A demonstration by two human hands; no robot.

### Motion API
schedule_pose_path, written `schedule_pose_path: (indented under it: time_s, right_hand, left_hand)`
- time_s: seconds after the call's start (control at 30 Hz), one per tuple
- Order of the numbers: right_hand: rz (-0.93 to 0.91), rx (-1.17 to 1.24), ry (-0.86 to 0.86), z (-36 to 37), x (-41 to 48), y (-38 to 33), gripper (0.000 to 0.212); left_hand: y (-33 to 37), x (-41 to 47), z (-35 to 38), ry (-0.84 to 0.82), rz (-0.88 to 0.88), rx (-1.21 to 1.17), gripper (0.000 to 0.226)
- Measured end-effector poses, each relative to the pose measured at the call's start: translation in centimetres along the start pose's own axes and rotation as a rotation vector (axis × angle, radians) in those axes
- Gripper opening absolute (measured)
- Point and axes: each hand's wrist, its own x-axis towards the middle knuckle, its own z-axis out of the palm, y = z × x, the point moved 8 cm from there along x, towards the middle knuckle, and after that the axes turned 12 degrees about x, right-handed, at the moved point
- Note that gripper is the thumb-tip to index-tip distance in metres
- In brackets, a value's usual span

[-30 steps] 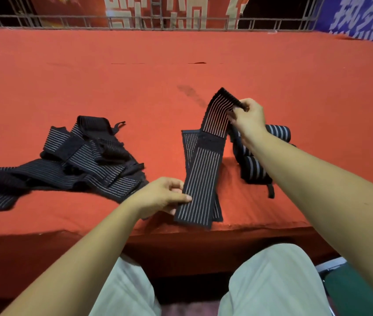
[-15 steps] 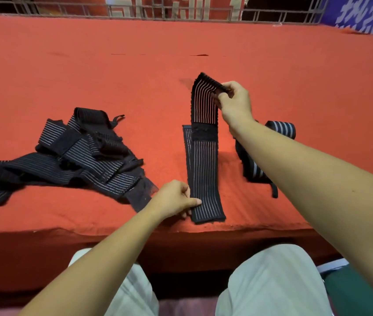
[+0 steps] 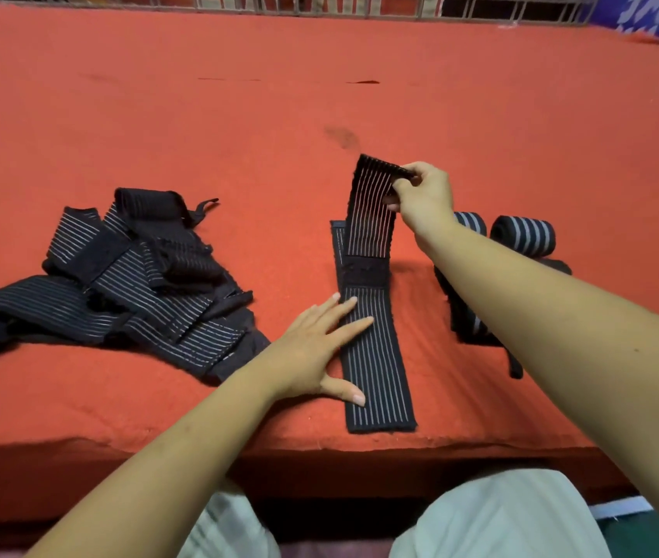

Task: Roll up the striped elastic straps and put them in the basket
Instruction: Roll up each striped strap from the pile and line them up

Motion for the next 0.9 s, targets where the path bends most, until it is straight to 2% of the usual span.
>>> schedule_pose_path:
  time_s: [0.27,0.4,0.53,0.67,0.9]
  right_hand:
    - [0.156,-0.126,-0.030,2.3,3.9,6.2,0.025]
    - [0.218,-0.190,-0.042,3.8,4.7,9.0,0.034]
    - [0.275,-0.252,-0.002,3.9,5.0,11.3,0.039]
    - [0.299,-0.363,-0.001,3.8,6.0,12.4,0.024]
    - [0.354,-0.189,-0.042,5.1,4.7,10.4,0.025]
  left_hand:
    - [-0.4,0.1,0.3,0.031,-0.024,0.077,0.111]
    - [-0.2,0.1,0.2,0.051,-0.032,0.081,0.100]
    - [-0.2,0.0,0.2,0.048,-0.026,0.075,0.098]
    - [-0.3,0.0,0.2,0.044,-0.025,0.051,0.097]
    - [-0.5,0.1,0.2,0.067,-0.027,0.028,0.092]
